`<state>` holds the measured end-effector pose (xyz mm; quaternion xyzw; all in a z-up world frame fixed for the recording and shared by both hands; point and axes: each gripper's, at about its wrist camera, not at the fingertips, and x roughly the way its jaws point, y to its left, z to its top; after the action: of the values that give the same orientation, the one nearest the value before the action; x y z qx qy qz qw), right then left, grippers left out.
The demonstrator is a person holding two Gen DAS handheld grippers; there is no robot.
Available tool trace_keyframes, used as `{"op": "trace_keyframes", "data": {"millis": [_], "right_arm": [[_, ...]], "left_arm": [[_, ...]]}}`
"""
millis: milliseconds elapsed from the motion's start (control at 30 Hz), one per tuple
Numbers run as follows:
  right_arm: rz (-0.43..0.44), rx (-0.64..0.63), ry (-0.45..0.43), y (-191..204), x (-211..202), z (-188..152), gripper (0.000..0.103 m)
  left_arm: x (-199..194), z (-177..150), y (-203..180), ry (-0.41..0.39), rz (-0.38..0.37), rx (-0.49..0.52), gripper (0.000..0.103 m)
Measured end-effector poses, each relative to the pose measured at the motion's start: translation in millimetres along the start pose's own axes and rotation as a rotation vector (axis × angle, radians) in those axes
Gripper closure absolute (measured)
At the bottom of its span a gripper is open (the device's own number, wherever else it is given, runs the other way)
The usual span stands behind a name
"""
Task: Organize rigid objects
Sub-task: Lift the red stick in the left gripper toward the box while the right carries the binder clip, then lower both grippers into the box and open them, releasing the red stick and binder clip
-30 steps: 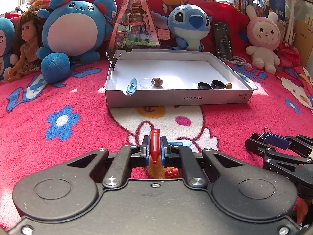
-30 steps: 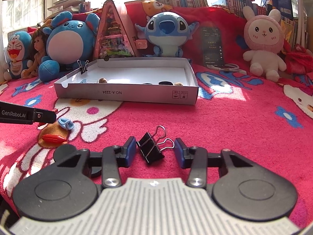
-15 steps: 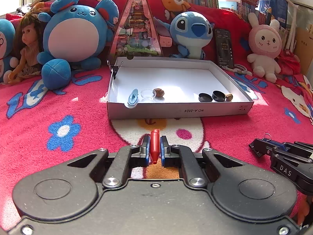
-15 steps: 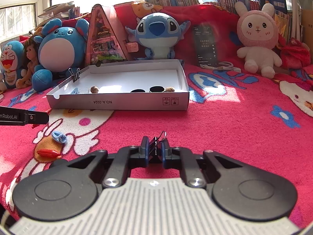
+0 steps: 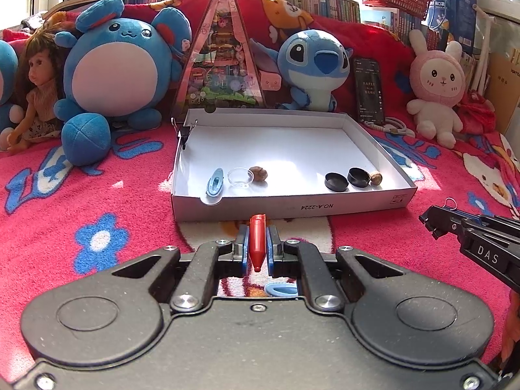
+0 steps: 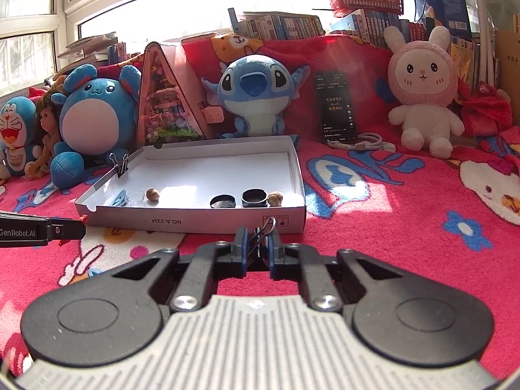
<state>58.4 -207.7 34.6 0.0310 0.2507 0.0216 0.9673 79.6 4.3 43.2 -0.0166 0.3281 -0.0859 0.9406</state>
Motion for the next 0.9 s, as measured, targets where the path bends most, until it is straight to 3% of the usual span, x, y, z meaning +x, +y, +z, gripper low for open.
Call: {"op": "trace_keyframes", "data": {"millis": [267, 900], "right_arm": [[0.011, 0.041, 0.005, -4.0, 10.0, 19.5, 0.088], [0.038, 0.159, 0.094, -16.8, 50.3, 54.1, 0.088]], "left_arm": [[5.1, 21.2, 1.6, -0.016, -0.005, -0.013, 0.093], [45.7, 63.2, 13.1, 0.039, -0.032, -0.073, 0.093]]}}
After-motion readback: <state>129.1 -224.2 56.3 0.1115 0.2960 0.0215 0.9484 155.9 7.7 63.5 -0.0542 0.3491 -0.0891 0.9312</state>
